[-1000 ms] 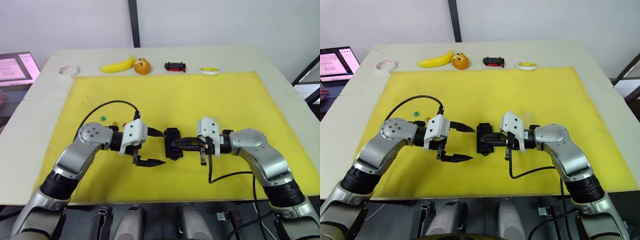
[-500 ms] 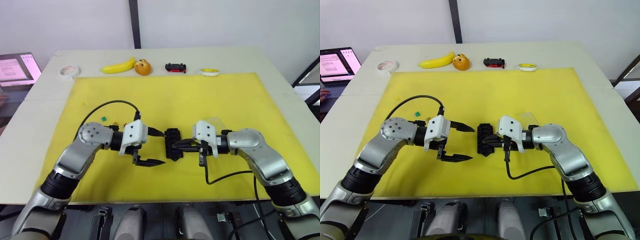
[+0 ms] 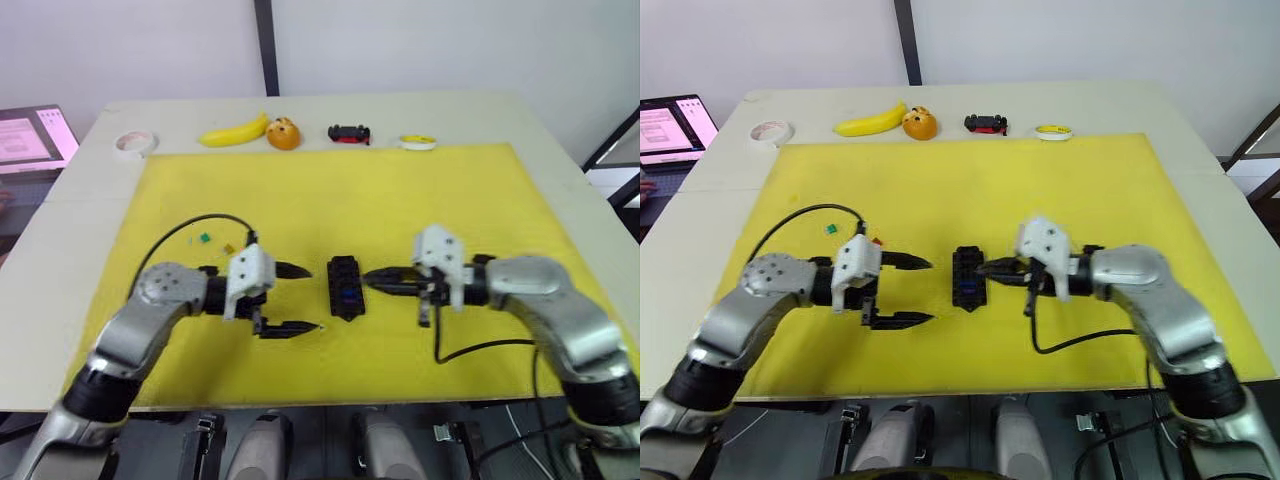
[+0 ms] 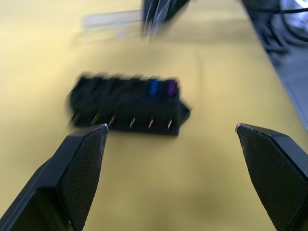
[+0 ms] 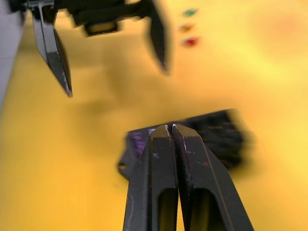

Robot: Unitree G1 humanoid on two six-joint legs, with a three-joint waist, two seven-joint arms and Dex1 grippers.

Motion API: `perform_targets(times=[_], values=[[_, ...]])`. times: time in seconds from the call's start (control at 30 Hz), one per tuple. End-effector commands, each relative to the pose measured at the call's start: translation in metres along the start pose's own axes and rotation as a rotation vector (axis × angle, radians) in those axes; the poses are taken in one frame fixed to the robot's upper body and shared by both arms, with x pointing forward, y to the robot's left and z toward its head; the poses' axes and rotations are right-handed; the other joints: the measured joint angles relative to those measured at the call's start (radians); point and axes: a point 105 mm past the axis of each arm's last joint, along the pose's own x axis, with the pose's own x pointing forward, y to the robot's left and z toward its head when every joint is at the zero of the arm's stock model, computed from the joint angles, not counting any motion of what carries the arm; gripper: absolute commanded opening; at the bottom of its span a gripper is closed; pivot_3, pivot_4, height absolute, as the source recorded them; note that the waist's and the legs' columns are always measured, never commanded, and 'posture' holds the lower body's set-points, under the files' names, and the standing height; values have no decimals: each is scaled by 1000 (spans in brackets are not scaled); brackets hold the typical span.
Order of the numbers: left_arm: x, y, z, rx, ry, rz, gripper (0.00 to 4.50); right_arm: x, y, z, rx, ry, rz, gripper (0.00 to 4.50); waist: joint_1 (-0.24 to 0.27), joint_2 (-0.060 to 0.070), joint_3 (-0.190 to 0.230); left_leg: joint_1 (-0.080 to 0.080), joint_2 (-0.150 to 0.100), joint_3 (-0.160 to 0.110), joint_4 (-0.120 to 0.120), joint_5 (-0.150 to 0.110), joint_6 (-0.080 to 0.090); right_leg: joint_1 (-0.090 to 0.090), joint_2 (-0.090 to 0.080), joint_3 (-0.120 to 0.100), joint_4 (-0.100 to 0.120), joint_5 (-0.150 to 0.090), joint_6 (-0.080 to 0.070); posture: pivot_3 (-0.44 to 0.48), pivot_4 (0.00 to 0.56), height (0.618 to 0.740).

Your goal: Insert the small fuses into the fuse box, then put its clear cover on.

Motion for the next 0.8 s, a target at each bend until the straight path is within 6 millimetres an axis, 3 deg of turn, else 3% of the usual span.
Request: perform_targets(times=[0.03, 0.17, 0.37, 0.47, 0.57, 0.67, 0.8], values=[[-37, 5, 11, -96, -80, 168, 4500, -43, -12, -4, 59, 36, -178, 80, 3, 0, 0, 0, 0, 0, 0, 0, 0, 0, 0, 0, -1, 0, 0, 0, 150, 740], [-91, 9, -13, -273, -81, 414, 4500, -104, -25, -35, 153, 155, -397, 1438, 3, 0, 0, 1, 0, 0, 0, -1, 2, 3, 0, 0, -2, 0, 0, 0, 150, 740], [-169, -1, -57, -362, 62, 701, 4500, -173, -28, -64, 244, 268, -612, 4468, 0, 0, 0, 13, 0, 3, -4, -1, 2, 13, 1, 1, -3, -1, 0, 0, 150, 740], [-198, -1, -67, -387, 99, 805, 4500, -191, -27, -74, 263, 306, -661, 4468, 2, 0, 0, 16, 0, 4, -4, -2, 2, 15, 1, 1, -4, -1, -1, 0, 150, 740], [-219, -4, -75, -417, 129, 873, 4500, -197, -28, -78, 269, 310, -688, 4468, 0, 0, 0, 16, 0, 4, -4, -2, 2, 16, 0, 2, -4, -1, 0, 0, 150, 740], [-220, -4, -73, -450, 117, 880, 4500, -189, -29, -78, 263, 299, -669, 4468, 0, 0, 0, 16, 1, 4, -4, -2, 3, 15, 0, 2, -4, -1, 0, 0, 150, 740], [-205, -1, -67, -507, 64, 851, 4500, -177, -32, -72, 241, 278, -641, 4468, 1, 0, 0, 16, 1, 4, -4, -2, 3, 15, -1, 2, -4, -1, 0, 0, 150, 740]])
